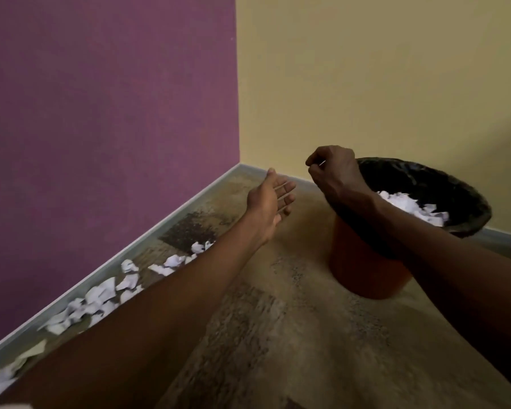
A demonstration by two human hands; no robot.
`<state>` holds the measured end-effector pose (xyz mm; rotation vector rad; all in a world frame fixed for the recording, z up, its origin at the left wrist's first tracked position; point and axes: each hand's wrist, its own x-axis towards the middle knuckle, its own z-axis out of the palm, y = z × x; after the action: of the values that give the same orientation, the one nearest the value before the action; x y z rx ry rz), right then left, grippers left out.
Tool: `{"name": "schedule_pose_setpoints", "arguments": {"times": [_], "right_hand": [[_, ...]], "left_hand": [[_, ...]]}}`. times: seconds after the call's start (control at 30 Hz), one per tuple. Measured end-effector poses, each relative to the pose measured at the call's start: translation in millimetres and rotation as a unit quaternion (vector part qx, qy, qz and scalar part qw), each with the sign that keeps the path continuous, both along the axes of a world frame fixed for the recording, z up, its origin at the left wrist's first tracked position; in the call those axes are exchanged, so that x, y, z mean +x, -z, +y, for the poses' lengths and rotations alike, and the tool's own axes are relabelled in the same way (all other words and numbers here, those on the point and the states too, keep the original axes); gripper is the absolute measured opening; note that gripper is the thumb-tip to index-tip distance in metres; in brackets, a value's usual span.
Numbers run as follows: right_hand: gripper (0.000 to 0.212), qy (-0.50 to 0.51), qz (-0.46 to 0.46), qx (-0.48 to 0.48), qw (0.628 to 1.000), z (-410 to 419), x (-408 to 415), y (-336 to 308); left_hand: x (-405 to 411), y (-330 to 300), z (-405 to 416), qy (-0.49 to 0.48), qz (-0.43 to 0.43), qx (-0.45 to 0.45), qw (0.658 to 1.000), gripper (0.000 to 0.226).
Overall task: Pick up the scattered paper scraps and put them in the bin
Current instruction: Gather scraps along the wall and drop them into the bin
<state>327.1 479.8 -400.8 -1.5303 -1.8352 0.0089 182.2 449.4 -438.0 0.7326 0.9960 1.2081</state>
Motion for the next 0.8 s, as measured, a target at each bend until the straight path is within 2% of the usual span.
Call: {"name": "schedule_pose_setpoints", "arguments": {"times": [0.17, 0.3, 0.33, 0.4, 0.47, 0.57, 0.63, 0.73, 0.8], "right_hand": [[0.022, -0.084, -0.062, -0.029, 0.994, 8.9, -55.0, 34.8], [0.020, -0.157, -0.112, -0.094, 0.977, 13.7, -90.1, 74.1], [0.019, -0.174, -0.128, -0.111, 0.970, 14.4, -97.7, 83.6], [0.018, -0.208, -0.159, -0.141, 0.955, 15.7, -112.3, 101.4], [0.020, -0.237, -0.191, -0.172, 0.937, 18.8, -126.6, 117.5], [0.026, -0.262, -0.237, -0.229, 0.907, 25.7, -145.7, 142.1], [0.032, -0.269, -0.262, -0.259, 0.890, 30.6, -155.7, 159.2], [0.044, -0.263, -0.270, -0.285, 0.881, 37.9, -168.5, 183.1], [0.059, -0.254, -0.239, -0.315, 0.883, 44.9, -174.5, 200.0]], "left_hand": [[-76.0, 61.7, -22.0, -0.060, 0.101, -0.064, 0.991, 0.021], [-148.6, 116.6, -46.1, -0.093, 0.200, -0.082, 0.972, 0.010], [-166.5, 127.2, -51.2, -0.104, 0.260, -0.074, 0.957, 0.010], [-198.8, 145.5, -62.3, -0.119, 0.415, -0.053, 0.901, 0.009], [-225.0, 162.4, -71.7, -0.106, 0.532, -0.063, 0.838, 0.028], [-251.7, 190.0, -81.0, -0.044, 0.622, -0.088, 0.777, 0.068], [-255.5, 207.2, -84.2, -0.002, 0.667, -0.084, 0.741, 0.087], [-244.8, 224.2, -86.8, 0.048, 0.709, -0.003, 0.703, 0.091], [-237.7, 233.5, -84.3, 0.112, 0.720, 0.009, 0.685, 0.100]]}}
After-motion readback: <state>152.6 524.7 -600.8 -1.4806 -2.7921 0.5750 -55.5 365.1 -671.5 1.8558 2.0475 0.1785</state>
